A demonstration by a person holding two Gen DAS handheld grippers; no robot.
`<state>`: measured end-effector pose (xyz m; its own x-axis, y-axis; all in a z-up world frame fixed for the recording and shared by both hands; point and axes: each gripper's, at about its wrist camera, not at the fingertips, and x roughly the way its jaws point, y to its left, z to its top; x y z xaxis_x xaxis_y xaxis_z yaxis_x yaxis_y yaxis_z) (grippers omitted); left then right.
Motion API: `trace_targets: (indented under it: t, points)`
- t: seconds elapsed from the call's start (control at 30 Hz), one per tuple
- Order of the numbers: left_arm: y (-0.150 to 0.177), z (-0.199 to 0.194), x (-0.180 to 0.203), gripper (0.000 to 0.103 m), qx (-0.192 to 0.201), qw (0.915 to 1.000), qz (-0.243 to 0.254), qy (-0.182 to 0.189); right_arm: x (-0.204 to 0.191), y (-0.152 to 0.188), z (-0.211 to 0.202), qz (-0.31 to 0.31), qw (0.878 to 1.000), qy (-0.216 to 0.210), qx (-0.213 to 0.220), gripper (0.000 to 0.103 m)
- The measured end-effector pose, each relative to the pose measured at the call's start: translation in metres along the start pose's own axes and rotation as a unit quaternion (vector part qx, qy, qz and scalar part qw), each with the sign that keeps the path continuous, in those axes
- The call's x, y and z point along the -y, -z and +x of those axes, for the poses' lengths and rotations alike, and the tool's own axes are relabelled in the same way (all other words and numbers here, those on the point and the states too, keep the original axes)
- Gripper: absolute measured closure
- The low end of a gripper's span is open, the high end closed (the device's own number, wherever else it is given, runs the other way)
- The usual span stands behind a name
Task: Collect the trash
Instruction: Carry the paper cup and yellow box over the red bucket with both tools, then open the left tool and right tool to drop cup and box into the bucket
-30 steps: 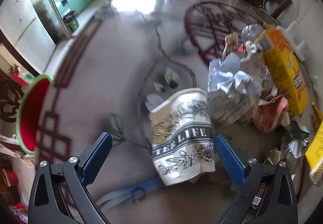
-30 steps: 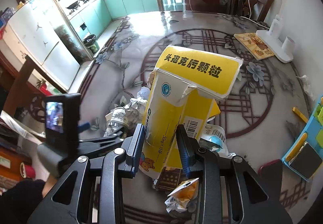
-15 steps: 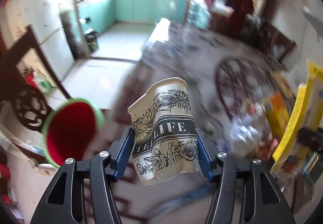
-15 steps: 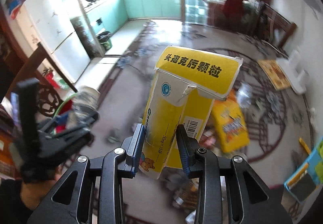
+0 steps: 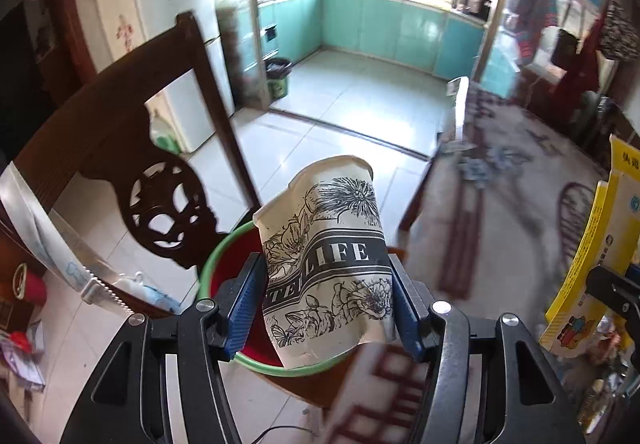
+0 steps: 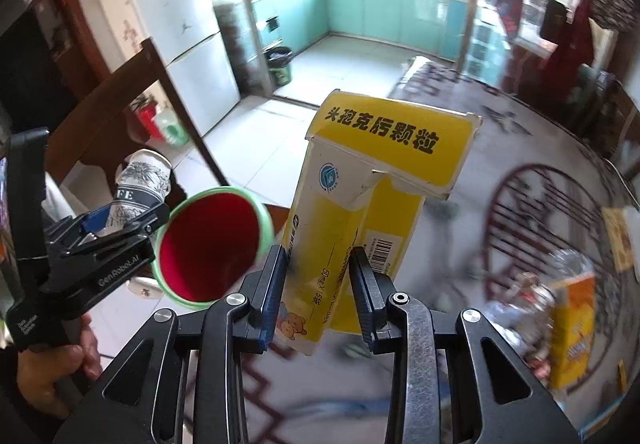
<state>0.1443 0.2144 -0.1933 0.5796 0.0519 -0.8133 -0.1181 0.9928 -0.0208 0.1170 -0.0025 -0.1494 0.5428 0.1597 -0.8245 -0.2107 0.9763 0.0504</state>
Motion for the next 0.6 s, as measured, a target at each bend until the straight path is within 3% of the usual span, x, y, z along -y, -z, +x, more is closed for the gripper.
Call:
trace_targets:
  t: [0.23,0.6]
  points:
    - [-0.010,0.040,-0.039,0.044,-0.021,0.9996,-0.015,-0.014,-0.042,-0.022,0.038,-0.037,0.999,-0.011,-0.017,0.071]
    - [-0.021,0.082,-0.056,0.043,-0.045,0.9987,-0.016,-0.017,-0.070,-0.035,0.068,-0.060,0.997,-0.014,-0.038,0.071]
